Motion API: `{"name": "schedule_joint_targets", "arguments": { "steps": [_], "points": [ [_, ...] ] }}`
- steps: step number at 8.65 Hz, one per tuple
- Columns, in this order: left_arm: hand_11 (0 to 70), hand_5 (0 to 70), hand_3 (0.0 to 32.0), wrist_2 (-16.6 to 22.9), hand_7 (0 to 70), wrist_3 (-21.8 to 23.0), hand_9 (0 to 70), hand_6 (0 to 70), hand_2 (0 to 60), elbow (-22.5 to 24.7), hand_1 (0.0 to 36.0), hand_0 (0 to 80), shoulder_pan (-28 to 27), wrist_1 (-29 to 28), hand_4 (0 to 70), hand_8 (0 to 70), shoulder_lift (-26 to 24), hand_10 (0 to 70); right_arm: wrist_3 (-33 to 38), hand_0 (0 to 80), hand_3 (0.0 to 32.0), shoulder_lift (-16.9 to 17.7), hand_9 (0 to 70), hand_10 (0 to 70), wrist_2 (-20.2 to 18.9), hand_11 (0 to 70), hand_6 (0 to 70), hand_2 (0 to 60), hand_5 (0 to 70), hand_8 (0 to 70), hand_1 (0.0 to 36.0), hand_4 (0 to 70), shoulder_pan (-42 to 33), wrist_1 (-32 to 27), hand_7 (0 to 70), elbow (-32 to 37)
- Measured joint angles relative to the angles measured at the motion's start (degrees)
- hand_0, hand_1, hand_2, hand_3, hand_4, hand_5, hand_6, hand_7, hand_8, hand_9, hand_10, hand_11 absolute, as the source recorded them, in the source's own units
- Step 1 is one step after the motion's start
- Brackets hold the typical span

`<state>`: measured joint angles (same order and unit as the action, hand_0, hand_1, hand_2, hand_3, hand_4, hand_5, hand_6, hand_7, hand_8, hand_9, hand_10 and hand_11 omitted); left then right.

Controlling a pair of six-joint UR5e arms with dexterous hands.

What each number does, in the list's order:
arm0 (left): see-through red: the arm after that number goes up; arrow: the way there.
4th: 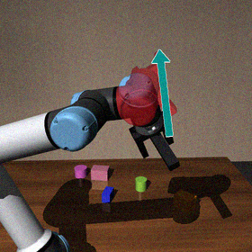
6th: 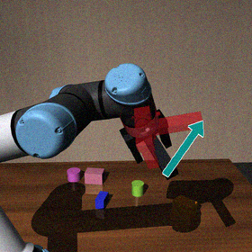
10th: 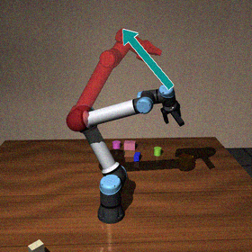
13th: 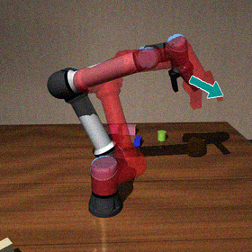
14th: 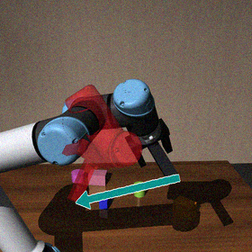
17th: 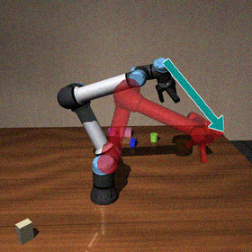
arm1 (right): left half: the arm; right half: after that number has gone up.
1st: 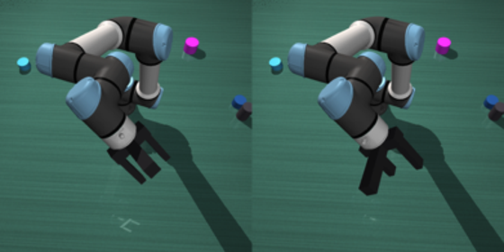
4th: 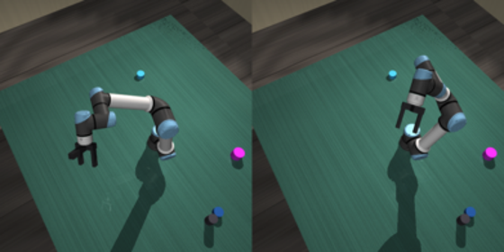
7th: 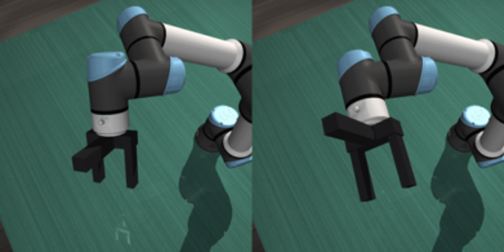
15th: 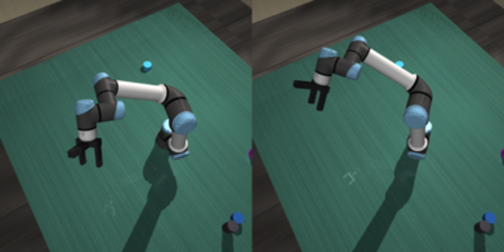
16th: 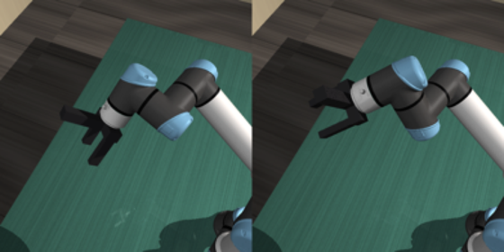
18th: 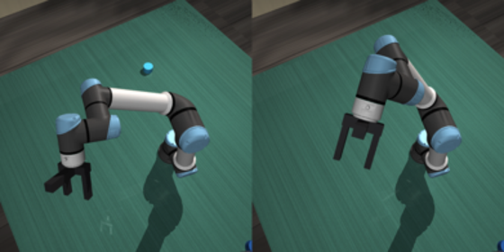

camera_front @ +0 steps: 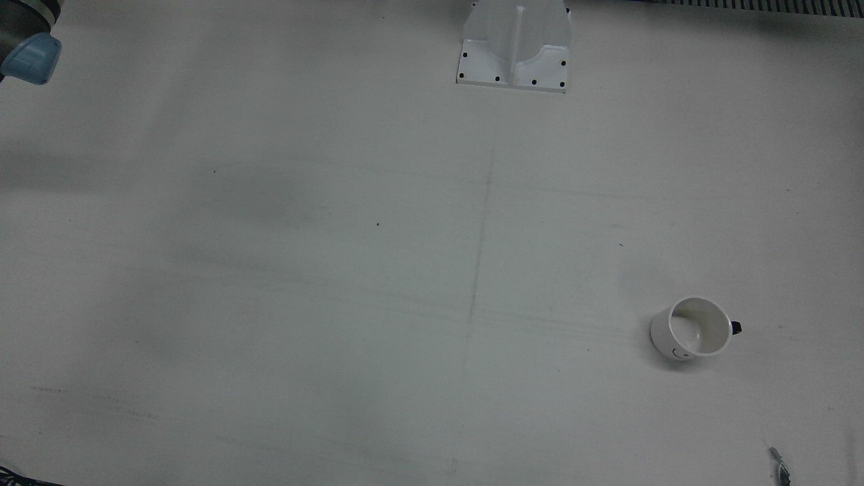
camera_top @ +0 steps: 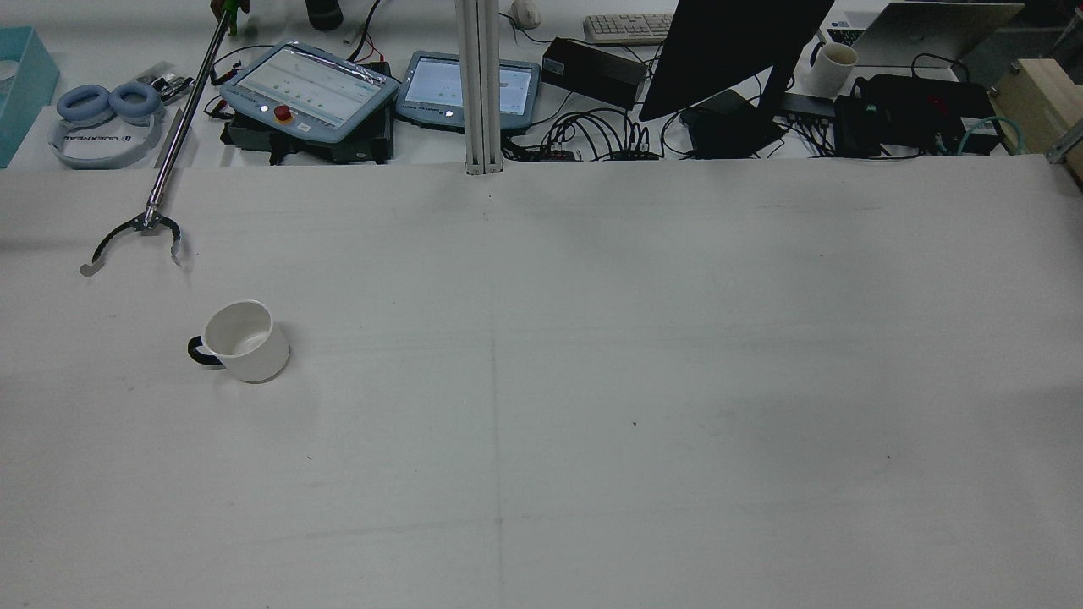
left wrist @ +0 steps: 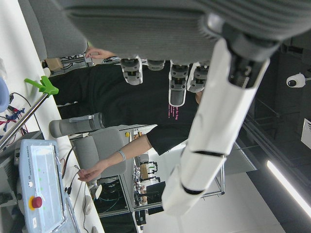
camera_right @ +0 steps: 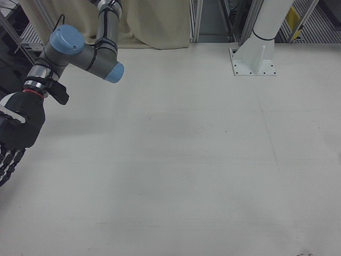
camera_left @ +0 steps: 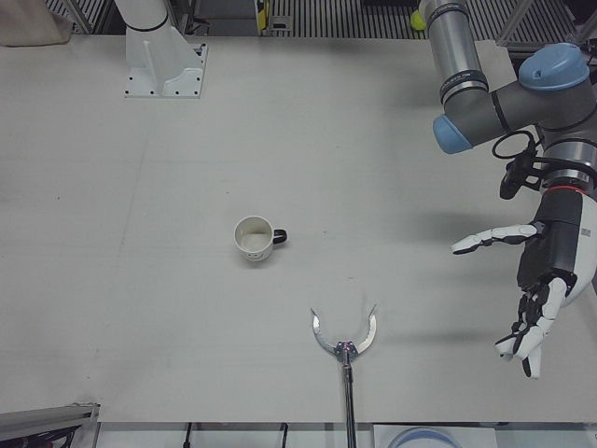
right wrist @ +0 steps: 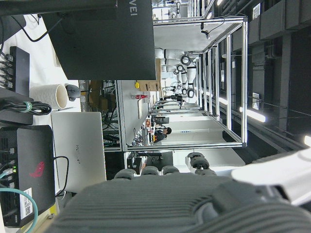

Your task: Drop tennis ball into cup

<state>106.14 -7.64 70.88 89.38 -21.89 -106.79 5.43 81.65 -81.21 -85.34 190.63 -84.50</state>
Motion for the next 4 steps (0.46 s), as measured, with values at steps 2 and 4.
{"name": "schedule_joint_targets", "arguments": {
  "steps": [2, 4],
  "points": [
    [11.1, 9.2, 0.0, 0.03, 30.9, 0.0, 4.7, 2.6, 14.3, 0.07, 36.0, 80.0, -0.11, 0.03, 12.6, 0.2, 0.0, 4.9, -0.01, 0.0, 0.0, 0.0, 0.0, 0.0, 0.0, 0.0, 0.0, 0.0, 0.0, 0.0, 0.0, 0.0, 0.0, 0.0, 0.0, 0.04],
    [11.2, 10.2, 0.0, 0.03, 30.1, -0.01, 4.6, 5.3, 15.0, 0.09, 36.0, 80.0, -0.32, 0.16, 11.9, 0.4, 0.0, 4.9, -0.05, 0.0, 0.0, 0.0, 0.0, 0.0, -0.03, 0.0, 0.0, 0.0, 0.0, 0.0, 0.0, 0.0, 0.0, 0.0, 0.0, -0.18]
  ]
}}
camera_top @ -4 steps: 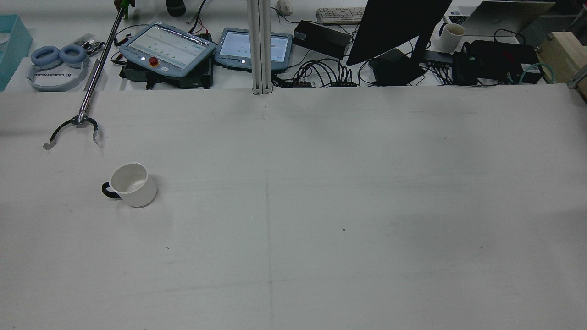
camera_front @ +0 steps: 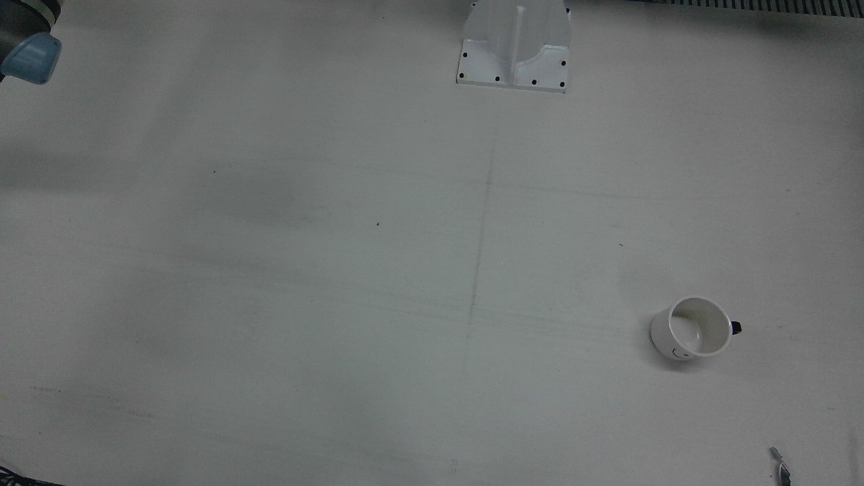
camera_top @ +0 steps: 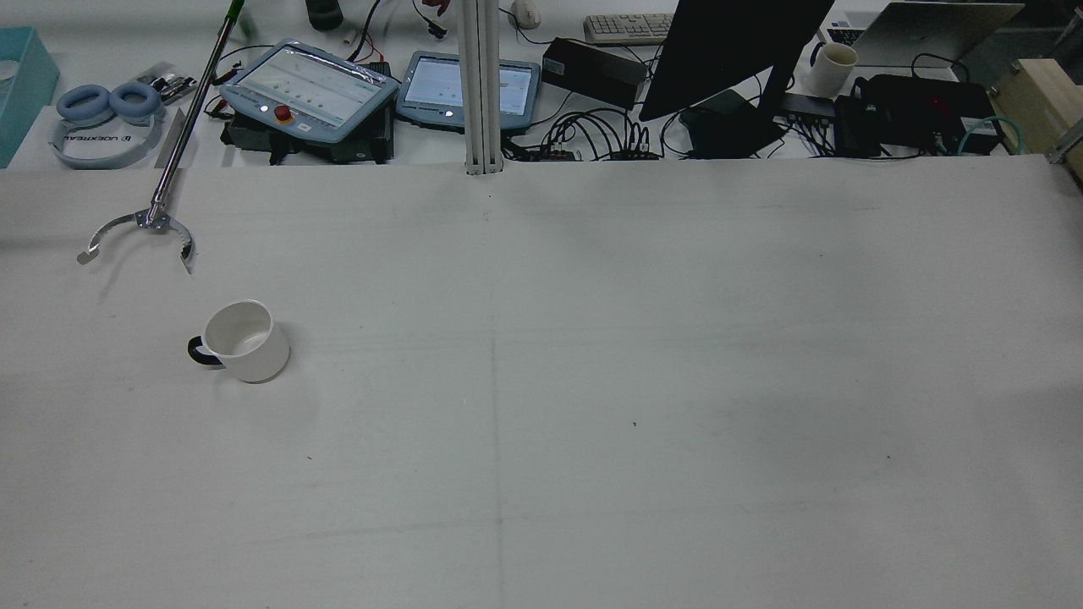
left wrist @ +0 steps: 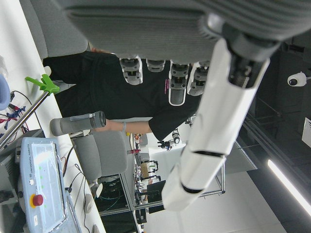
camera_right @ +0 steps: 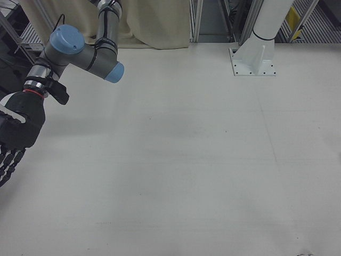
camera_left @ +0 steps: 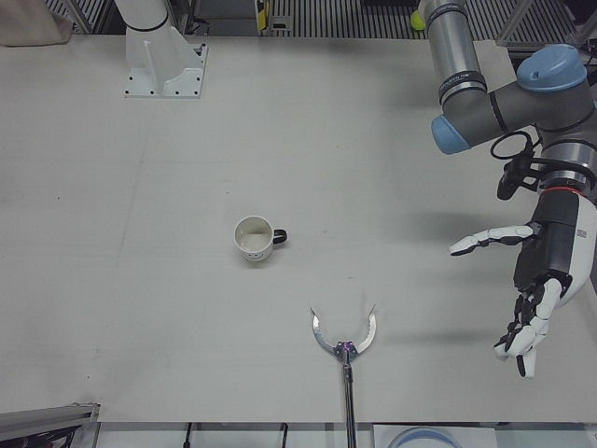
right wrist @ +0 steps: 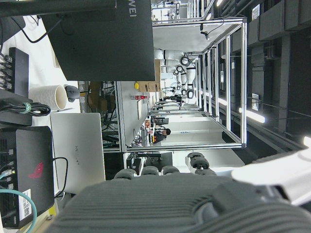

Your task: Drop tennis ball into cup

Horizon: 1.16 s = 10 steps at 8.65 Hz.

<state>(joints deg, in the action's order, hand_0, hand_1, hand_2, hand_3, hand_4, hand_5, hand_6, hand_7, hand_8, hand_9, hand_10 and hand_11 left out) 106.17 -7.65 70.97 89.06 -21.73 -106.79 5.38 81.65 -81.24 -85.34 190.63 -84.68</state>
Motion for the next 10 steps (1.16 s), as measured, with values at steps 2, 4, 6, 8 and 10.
{"name": "schedule_joint_targets", "arguments": {
  "steps": [2, 4, 6, 8, 10],
  "points": [
    [11.1, 10.2, 0.0, 0.0, 30.5, 0.0, 4.7, 5.4, 15.4, -0.03, 36.0, 80.0, 0.09, 0.08, 11.8, 0.4, 0.0, 4.8, -0.01, 0.0, 0.0, 0.0, 0.0, 0.0, 0.02, 0.0, 0.0, 0.0, 0.0, 0.0, 0.0, 0.0, 0.0, 0.0, 0.0, -0.03],
    [10.7, 10.0, 0.0, 0.0, 30.1, 0.0, 4.6, 4.4, 17.9, -0.02, 36.0, 80.0, 0.08, 0.23, 11.6, 0.3, 0.0, 4.5, -0.05, 0.0, 0.0, 0.0, 0.0, 0.0, 0.03, 0.0, 0.0, 0.0, 0.0, 0.0, 0.0, 0.0, -0.03, 0.0, 0.0, -0.12],
    [10.7, 10.4, 0.0, 0.0, 29.4, 0.0, 4.4, 7.5, 18.1, 0.21, 36.0, 80.0, -0.09, 0.53, 11.6, 1.1, -0.09, 4.6, -0.06, 0.0, 0.0, -0.02, 0.0, 0.0, 0.03, 0.0, 0.0, 0.0, 0.0, 0.0, 0.0, 0.0, -0.07, 0.0, 0.0, -0.13],
    [10.7, 10.1, 0.0, 0.0, 30.2, 0.0, 4.6, 6.6, 18.6, 0.69, 36.0, 80.0, -0.06, 0.61, 11.8, 1.0, -0.15, 4.6, -0.02, 0.0, 0.0, -0.05, 0.0, 0.0, 0.03, 0.0, 0.0, 0.0, 0.0, 0.0, 0.0, 0.0, 0.0, 0.0, 0.0, 0.16],
    [10.7, 12.1, 0.0, 0.0, 28.5, 0.0, 4.3, 14.2, 20.5, 1.11, 36.0, 80.0, -0.14, 0.66, 11.3, 2.1, -0.17, 4.6, -0.02, 0.0, 0.0, -0.04, 0.0, 0.0, 0.03, 0.0, 0.0, 0.0, 0.0, 0.0, 0.0, 0.0, 0.06, 0.0, 0.0, 0.29]
  ]
}}
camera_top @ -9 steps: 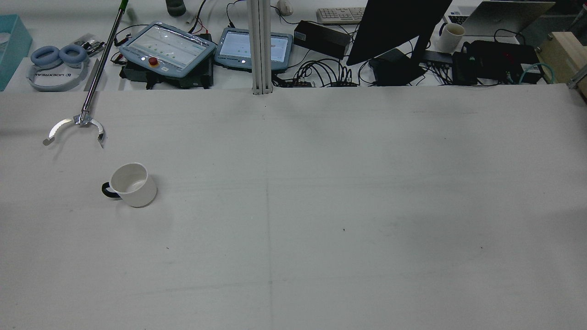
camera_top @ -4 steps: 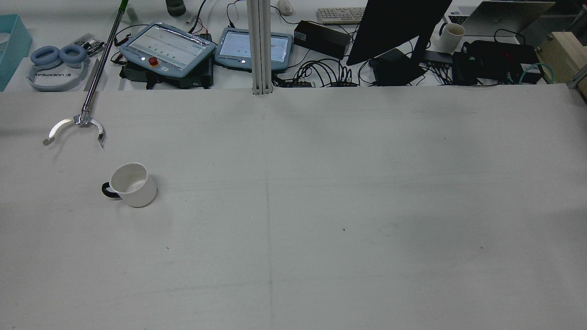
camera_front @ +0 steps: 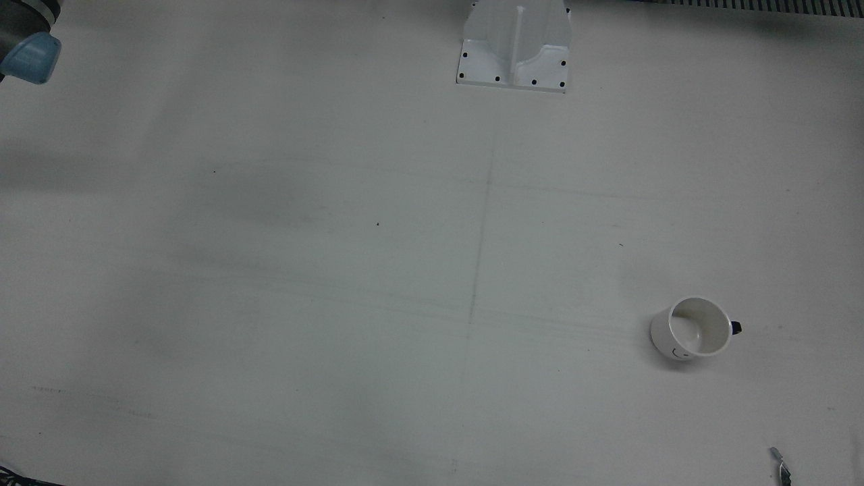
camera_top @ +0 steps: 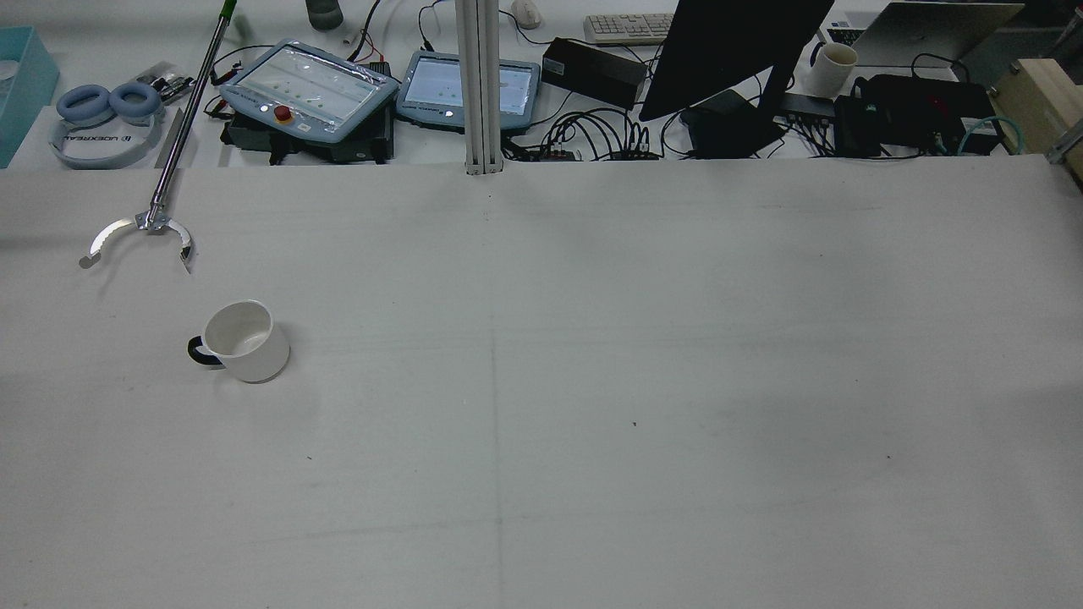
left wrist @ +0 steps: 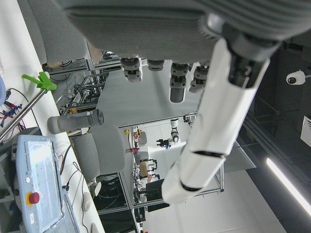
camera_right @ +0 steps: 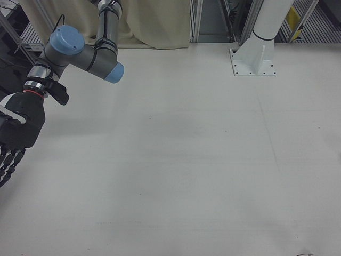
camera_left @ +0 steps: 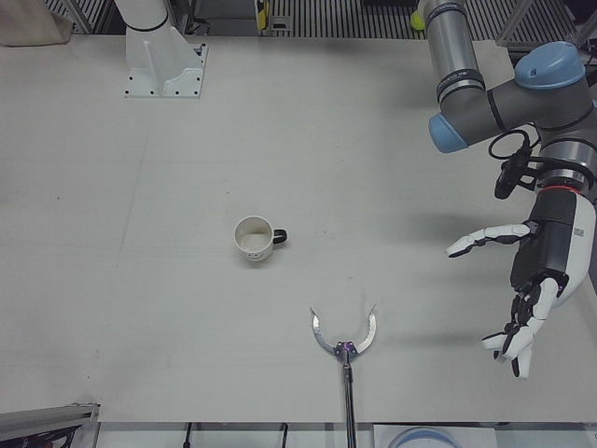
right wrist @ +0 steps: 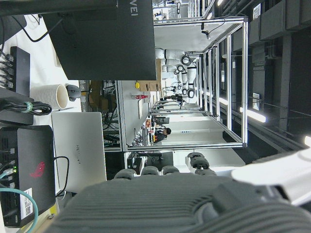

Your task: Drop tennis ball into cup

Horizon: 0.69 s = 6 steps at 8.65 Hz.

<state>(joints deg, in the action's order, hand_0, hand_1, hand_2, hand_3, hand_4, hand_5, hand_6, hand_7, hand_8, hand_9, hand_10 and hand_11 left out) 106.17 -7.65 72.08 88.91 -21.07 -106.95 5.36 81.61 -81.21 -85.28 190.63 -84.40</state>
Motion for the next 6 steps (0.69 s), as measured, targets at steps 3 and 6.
{"name": "schedule_joint_targets", "arguments": {
  "steps": [3, 6],
  "points": [
    [9.9, 10.0, 0.0, 0.0, 29.3, 0.0, 4.4, 10.0, 21.0, 0.13, 36.0, 80.0, -0.07, 0.11, 10.3, 1.3, -0.01, 4.3, -0.05, 0.0, 0.0, 0.02, 0.0, 0.0, 0.0, 0.0, 0.0, 0.0, 0.0, 0.0, 0.0, 0.0, -0.05, 0.0, 0.0, -0.23],
    [10.1, 9.2, 0.0, 0.0, 30.8, 0.0, 4.7, 4.3, 21.2, 0.16, 36.0, 80.0, -0.06, 0.18, 10.5, 0.3, -0.01, 4.3, -0.07, 0.0, 0.0, -0.01, 0.0, 0.0, 0.0, 0.0, 0.0, 0.0, 0.0, 0.0, 0.0, 0.0, -0.06, 0.0, 0.0, -0.32]
  ]
}}
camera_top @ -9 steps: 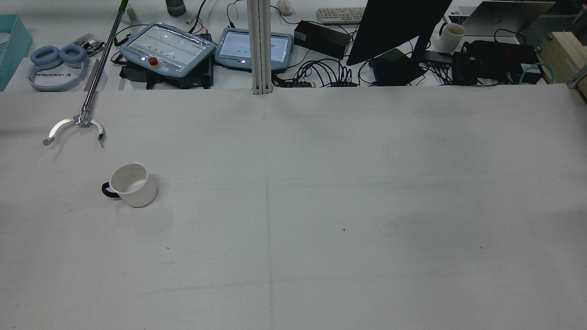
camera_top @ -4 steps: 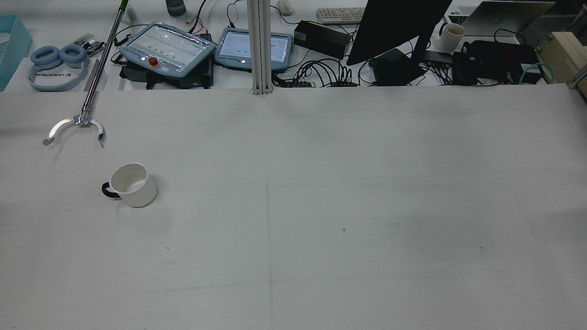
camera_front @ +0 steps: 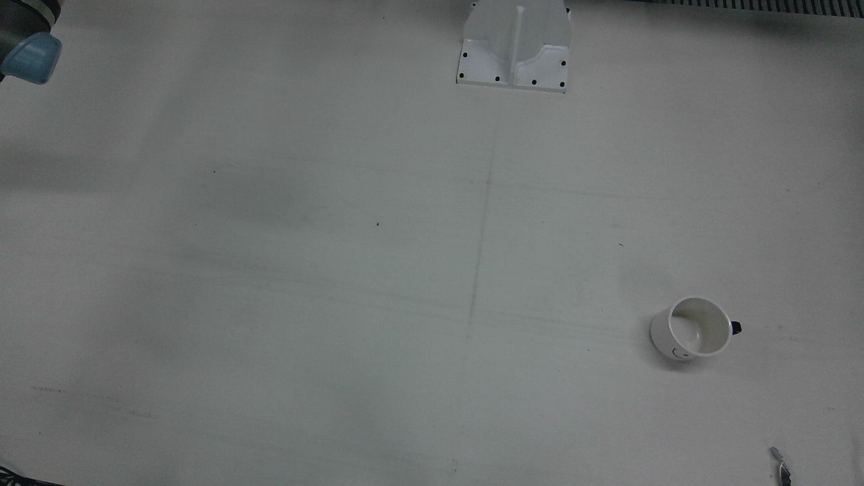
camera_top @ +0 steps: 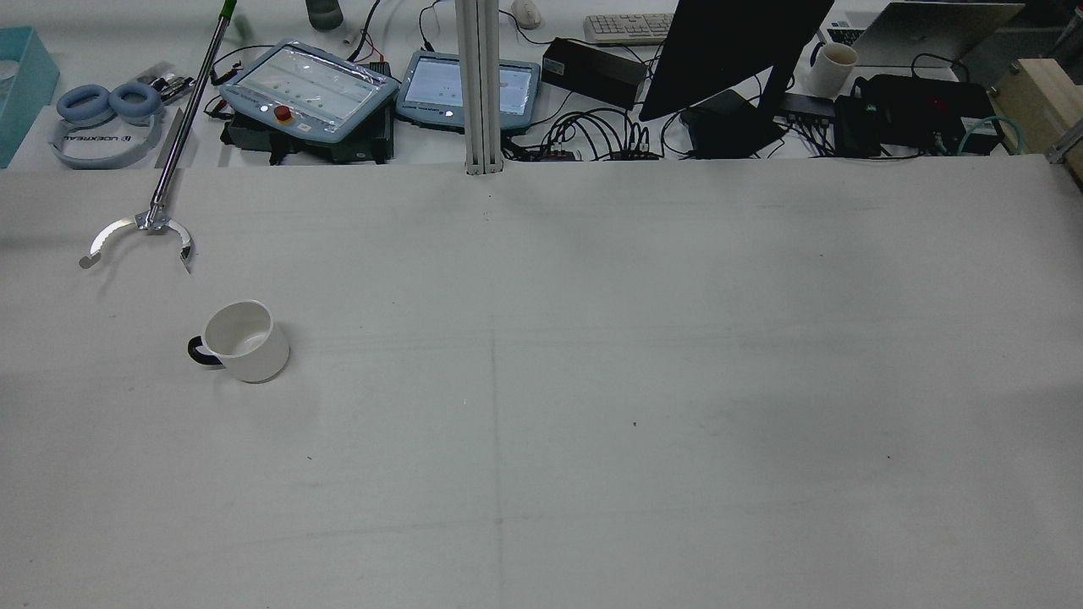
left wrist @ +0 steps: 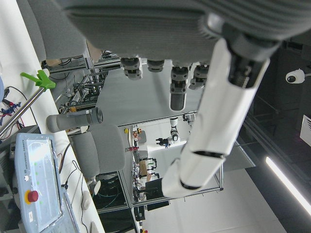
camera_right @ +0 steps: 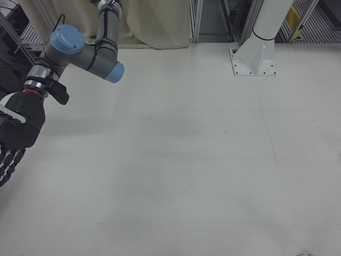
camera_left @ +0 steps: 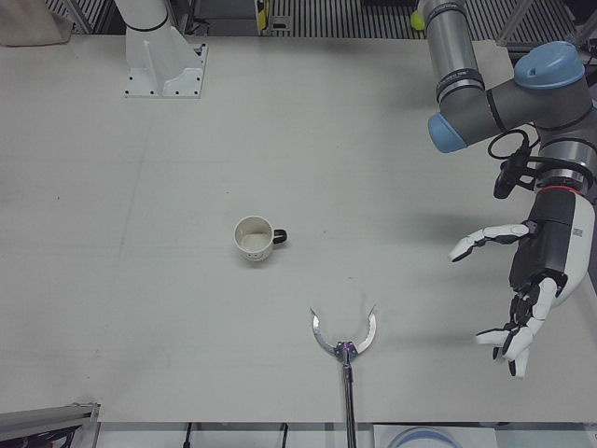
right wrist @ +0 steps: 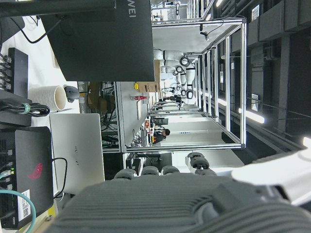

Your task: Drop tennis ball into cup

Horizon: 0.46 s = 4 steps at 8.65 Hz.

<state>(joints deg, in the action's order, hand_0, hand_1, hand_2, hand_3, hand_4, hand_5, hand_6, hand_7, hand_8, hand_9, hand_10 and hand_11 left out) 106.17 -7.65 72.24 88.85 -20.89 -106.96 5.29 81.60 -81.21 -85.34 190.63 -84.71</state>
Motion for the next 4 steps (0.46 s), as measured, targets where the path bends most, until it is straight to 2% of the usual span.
{"name": "schedule_joint_targets", "arguments": {
  "steps": [1, 2, 3, 4],
  "points": [
    [10.1, 9.3, 0.0, 0.0, 30.9, 0.0, 4.7, 4.4, 22.9, 0.04, 36.0, 80.0, -0.04, 0.03, 10.7, 0.3, 0.0, 4.2, 0.01, 0.0, 0.0, -0.02, 0.0, 0.0, 0.0, 0.0, 0.0, 0.0, 0.0, 0.0, 0.0, 0.0, 0.0, 0.0, 0.0, 0.01],
    [10.2, 10.4, 0.0, 0.0, 29.6, 0.0, 4.5, 9.2, 22.2, 0.13, 36.0, 80.0, -0.06, 0.05, 10.6, 1.2, 0.0, 4.3, 0.02, 0.0, 0.0, -0.01, 0.0, 0.0, 0.0, 0.0, 0.0, 0.0, 0.0, 0.0, 0.0, 0.0, 0.0, 0.0, 0.0, 0.04],
    [10.4, 8.1, 0.0, 0.0, 32.0, 0.0, 5.0, 0.8, 19.8, 0.61, 36.0, 80.0, -0.11, 0.15, 10.6, 0.0, 0.0, 4.5, 0.03, 0.0, 0.0, 0.01, 0.0, 0.0, 0.0, 0.0, 0.0, 0.0, 0.0, 0.0, 0.0, 0.0, -0.04, 0.0, 0.0, 0.05],
    [10.5, 8.4, 0.0, 0.0, 31.9, -0.03, 4.9, 1.7, 20.3, 1.17, 36.0, 80.0, -0.07, 0.41, 10.6, 0.1, 0.0, 4.5, 0.07, 0.0, 0.0, 0.04, 0.0, 0.0, 0.0, 0.0, 0.0, 0.0, 0.0, 0.0, 0.0, 0.0, -0.04, 0.0, 0.0, 0.13]
  ]
}}
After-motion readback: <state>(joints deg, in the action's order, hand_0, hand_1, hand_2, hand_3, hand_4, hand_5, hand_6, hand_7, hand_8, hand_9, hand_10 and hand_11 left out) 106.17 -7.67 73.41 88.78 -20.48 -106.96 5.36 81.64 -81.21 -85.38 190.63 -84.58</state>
